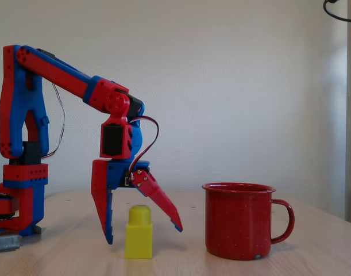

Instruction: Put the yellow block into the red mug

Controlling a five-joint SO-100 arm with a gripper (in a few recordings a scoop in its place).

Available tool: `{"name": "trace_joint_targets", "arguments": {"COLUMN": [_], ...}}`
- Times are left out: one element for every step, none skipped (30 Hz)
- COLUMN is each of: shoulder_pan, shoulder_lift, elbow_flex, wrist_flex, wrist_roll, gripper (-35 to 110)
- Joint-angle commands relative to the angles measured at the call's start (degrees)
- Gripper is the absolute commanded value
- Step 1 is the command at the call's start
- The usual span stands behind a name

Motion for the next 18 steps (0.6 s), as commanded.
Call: {"name": "trace_joint_targets", "arguments": {"shoulder_pan": [-0.2,-0.3,-0.4,-0.4,-0.4,-0.4,-0.4,-0.4,-0.4,-0.4,-0.4,-0.4,-0.4,-0.3,-0.2,0.0,0.0,0.1], "shoulder_lift": [1.8,1.7,1.6,1.5,1.4,1.4,1.4,1.4,1.3,1.2,1.1,1.1,1.1,1.1,1.1,1.1,1.1,1.1], "elbow_flex": [-0.7,-0.7,-0.7,-0.8,-0.8,-0.8,-0.8,-0.8,-0.8,-0.8,-0.8,-0.9,-1.0,-1.0,-1.0,-1.0,-1.1,-1.1], "wrist_flex": [-1.5,-1.9,-2.3,-2.5,-2.9,-3.3,-3.8,-4.0,-4.2,-4.3,-4.6,-4.7,-5.0,-5.5,-5.9,-6.2,-6.2,-6.3], "wrist_roll": [-0.2,-0.2,-0.2,-0.2,-0.2,-0.2,-0.1,-0.1,-0.1,-0.1,-0.1,-0.1,0.2,0.4,0.6,0.6,0.6,0.6], "gripper": [45,45,44,43,42,42,41,40,38,36,32,27,21,14,8,6,5,4]}}
